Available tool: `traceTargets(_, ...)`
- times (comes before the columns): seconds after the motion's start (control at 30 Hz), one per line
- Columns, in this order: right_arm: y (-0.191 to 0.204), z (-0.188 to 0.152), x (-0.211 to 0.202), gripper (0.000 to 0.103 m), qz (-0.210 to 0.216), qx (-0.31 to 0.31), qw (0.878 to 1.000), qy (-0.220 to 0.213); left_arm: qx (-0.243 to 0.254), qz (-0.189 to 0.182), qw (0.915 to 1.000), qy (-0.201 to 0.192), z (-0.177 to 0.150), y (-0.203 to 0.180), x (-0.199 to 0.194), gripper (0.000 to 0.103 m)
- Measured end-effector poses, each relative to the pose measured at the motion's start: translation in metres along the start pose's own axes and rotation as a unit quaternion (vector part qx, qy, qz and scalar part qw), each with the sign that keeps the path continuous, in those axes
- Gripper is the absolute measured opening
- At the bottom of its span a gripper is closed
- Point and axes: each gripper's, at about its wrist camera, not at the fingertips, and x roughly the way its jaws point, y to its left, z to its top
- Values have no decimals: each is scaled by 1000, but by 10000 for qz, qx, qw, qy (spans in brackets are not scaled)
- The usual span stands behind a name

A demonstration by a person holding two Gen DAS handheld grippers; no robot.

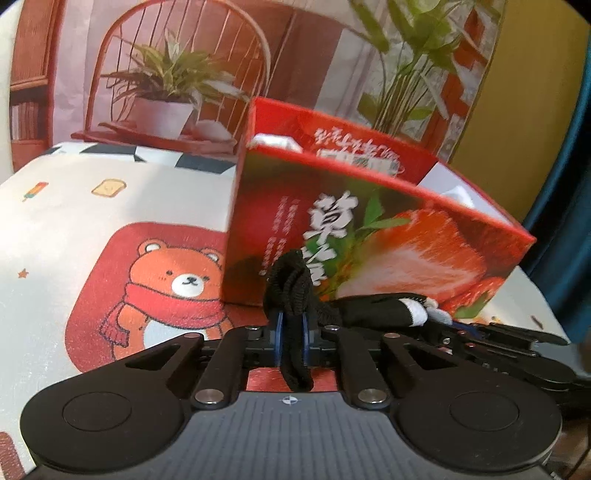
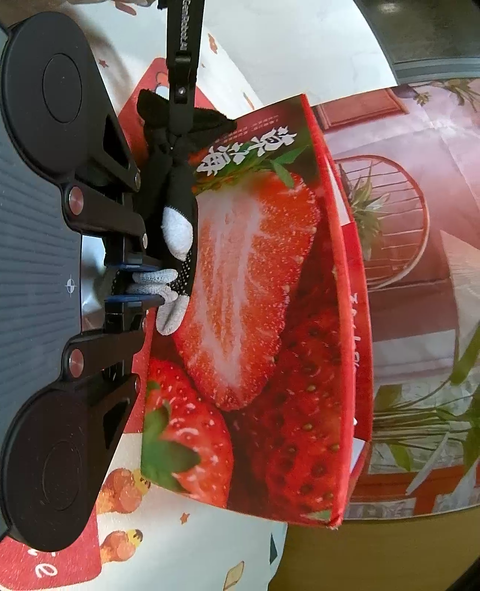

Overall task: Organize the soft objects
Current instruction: 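Lift the black-cuffed glove with both grippers and carry it into the box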

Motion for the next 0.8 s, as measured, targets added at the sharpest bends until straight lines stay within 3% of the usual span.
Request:
traceTargets(0.3,7,2,-42,11,19,53,9988,-484,166,-93,9986,-497,4,-22,-44,11)
traceTargets(0.8,13,16,-99,10,82,78,9917,-1278,383,-297,9934,-1036,10,-39,-77,11)
